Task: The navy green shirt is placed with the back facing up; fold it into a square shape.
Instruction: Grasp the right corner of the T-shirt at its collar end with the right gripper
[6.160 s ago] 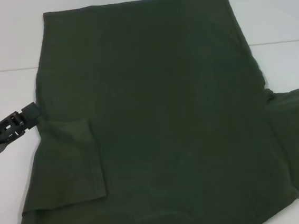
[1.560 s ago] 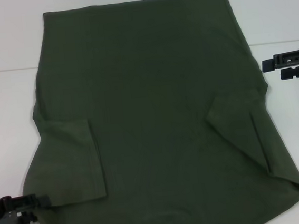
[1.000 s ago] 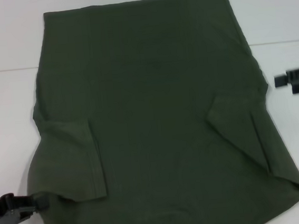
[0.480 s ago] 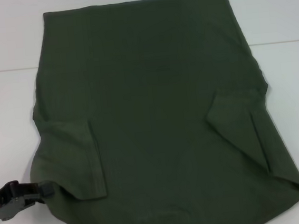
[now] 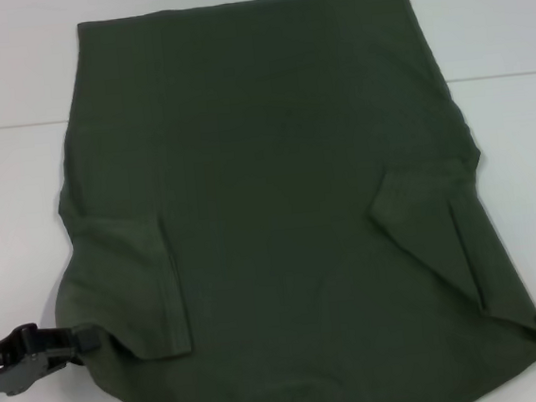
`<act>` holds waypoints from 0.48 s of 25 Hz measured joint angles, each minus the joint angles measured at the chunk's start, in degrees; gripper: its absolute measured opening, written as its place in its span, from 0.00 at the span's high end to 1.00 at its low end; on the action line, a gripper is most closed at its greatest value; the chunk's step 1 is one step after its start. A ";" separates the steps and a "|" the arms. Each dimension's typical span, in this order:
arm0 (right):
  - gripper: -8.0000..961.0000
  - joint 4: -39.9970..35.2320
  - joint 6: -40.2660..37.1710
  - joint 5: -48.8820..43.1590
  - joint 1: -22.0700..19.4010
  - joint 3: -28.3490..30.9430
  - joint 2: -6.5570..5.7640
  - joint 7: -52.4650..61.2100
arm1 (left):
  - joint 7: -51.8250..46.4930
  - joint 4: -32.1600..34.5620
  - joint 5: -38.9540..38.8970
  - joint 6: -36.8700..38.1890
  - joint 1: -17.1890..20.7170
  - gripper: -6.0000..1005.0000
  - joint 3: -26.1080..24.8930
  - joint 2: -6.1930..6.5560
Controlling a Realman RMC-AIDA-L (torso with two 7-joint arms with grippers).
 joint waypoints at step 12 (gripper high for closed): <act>0.14 0.20 3.13 -1.43 -0.03 -0.15 1.73 -2.21 | -0.15 -0.09 0.01 0.01 -0.08 0.95 -0.15 -0.08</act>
